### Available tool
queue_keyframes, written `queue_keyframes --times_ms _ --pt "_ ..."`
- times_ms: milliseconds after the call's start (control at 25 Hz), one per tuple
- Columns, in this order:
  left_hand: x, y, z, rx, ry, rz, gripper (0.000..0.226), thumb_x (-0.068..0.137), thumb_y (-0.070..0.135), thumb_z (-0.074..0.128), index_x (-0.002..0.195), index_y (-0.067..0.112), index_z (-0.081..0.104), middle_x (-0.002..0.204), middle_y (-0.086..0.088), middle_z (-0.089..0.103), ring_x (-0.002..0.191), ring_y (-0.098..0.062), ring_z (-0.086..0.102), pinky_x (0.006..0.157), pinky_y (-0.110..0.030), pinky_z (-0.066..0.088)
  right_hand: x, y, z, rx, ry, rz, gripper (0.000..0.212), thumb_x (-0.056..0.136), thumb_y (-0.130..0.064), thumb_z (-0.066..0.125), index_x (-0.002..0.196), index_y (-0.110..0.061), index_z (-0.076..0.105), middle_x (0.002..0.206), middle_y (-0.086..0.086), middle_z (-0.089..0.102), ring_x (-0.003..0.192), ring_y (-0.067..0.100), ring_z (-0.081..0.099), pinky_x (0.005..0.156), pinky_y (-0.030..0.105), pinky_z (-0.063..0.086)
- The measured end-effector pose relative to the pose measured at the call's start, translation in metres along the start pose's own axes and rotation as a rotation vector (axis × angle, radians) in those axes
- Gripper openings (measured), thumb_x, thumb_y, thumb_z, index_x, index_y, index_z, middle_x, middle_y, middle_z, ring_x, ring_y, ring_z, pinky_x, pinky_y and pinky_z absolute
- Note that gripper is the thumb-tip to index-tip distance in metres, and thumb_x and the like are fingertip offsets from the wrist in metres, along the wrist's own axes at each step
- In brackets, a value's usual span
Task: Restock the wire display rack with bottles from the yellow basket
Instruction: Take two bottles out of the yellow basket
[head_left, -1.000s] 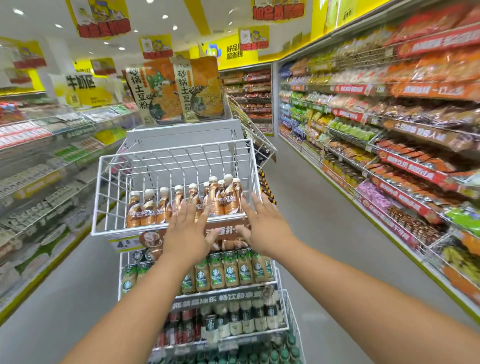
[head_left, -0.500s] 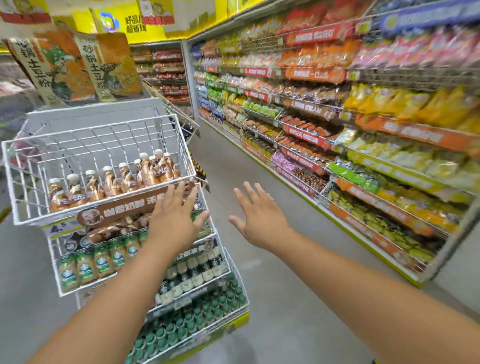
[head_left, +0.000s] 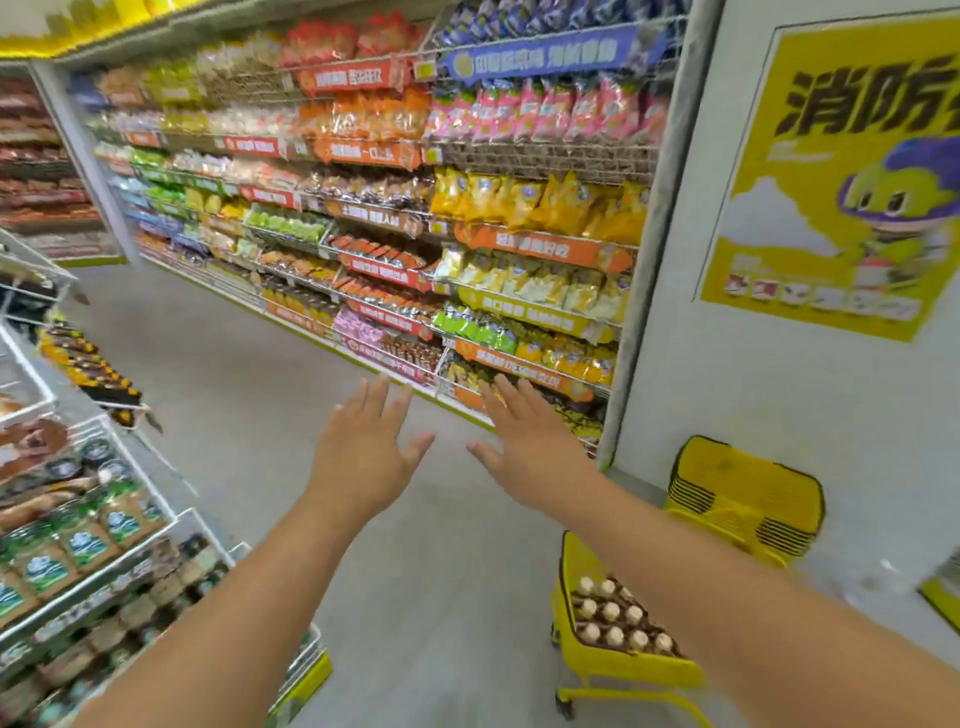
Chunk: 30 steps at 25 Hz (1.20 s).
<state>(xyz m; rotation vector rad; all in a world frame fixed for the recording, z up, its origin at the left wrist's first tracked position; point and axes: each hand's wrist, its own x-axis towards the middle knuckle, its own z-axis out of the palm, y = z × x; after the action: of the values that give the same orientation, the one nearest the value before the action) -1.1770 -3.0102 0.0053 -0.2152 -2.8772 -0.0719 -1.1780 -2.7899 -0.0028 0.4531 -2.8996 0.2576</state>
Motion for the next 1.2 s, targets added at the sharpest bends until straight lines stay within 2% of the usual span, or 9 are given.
queue_keyframes --times_ms 120,320,520,640,680,760,880,1200 --pt "0.021 0.091 0.024 -0.035 -0.017 0.112 0.086 0.090 0.069 0.019 0.152 0.016 0.045 0.158 -0.018 0.039 0.145 -0.039 0.038 0.110 -0.057 0.042 -0.035 0.094 -0.005 -0.036 -0.008 0.091 0.078 0.104 -0.062 0.033 0.164 -0.022 0.006 0.173 0.003 0.002 0.159 0.030 -0.001 0.128 0.048 0.013" --pt "0.049 0.238 0.058 -0.090 -0.032 0.208 0.088 0.089 0.070 0.018 0.153 0.016 0.043 0.160 -0.018 0.037 0.147 -0.038 0.034 0.114 -0.054 0.037 -0.092 0.234 -0.019 -0.070 -0.021 0.157 0.078 0.104 -0.060 0.035 0.165 -0.019 0.007 0.173 0.006 0.004 0.160 0.029 0.002 0.130 0.042 0.007" --pt "0.056 0.336 0.093 -0.139 -0.092 0.245 0.091 0.087 0.072 0.013 0.157 0.017 0.036 0.164 -0.014 0.028 0.151 -0.035 0.026 0.118 -0.053 0.033 -0.133 0.326 -0.014 -0.085 -0.031 0.178 0.077 0.104 -0.058 0.039 0.165 -0.017 0.014 0.171 0.011 0.016 0.158 0.032 0.013 0.127 0.042 0.013" --pt "0.067 0.365 0.110 -0.159 -0.117 0.259 0.088 0.089 0.070 0.018 0.155 0.016 0.039 0.162 -0.016 0.032 0.148 -0.037 0.033 0.115 -0.053 0.036 -0.136 0.365 0.001 -0.071 -0.054 0.209 0.082 0.098 -0.066 0.021 0.163 -0.015 0.018 0.170 0.011 0.020 0.156 0.033 0.019 0.127 0.046 0.021" --pt "0.072 0.370 0.116 -0.164 -0.124 0.258 0.089 0.088 0.071 0.017 0.156 0.017 0.036 0.164 -0.015 0.029 0.150 -0.036 0.030 0.117 -0.052 0.033 -0.134 0.374 0.007 -0.062 -0.066 0.216 0.084 0.096 -0.066 0.017 0.163 -0.015 0.018 0.170 0.012 0.020 0.157 0.033 0.019 0.127 0.047 0.021" --pt "0.088 0.381 0.138 -0.180 -0.172 0.234 0.092 0.084 0.074 0.011 0.159 0.023 0.027 0.168 -0.009 0.019 0.155 -0.030 0.018 0.122 -0.048 0.025 -0.128 0.393 0.026 -0.007 -0.107 0.262 0.080 0.102 -0.063 0.028 0.164 -0.014 0.015 0.170 0.011 0.019 0.157 0.033 0.015 0.128 0.045 0.018" --pt "0.121 0.388 0.184 -0.203 -0.222 0.236 0.097 0.080 0.076 0.005 0.160 0.024 0.024 0.169 -0.006 0.016 0.156 -0.026 0.014 0.123 -0.044 0.022 -0.112 0.417 0.068 0.031 -0.153 0.307 0.078 0.104 -0.058 0.037 0.164 -0.016 0.012 0.171 0.010 0.016 0.158 0.032 0.013 0.128 0.044 0.018" --pt "0.178 0.396 0.325 -0.211 -0.487 0.300 0.089 0.087 0.069 0.015 0.153 0.016 0.042 0.161 -0.014 0.037 0.148 -0.035 0.034 0.115 -0.049 0.037 -0.057 0.470 0.173 0.152 -0.382 0.441 0.074 0.107 -0.053 0.036 0.164 -0.016 0.008 0.173 0.004 0.010 0.158 0.025 0.009 0.127 0.039 0.015"
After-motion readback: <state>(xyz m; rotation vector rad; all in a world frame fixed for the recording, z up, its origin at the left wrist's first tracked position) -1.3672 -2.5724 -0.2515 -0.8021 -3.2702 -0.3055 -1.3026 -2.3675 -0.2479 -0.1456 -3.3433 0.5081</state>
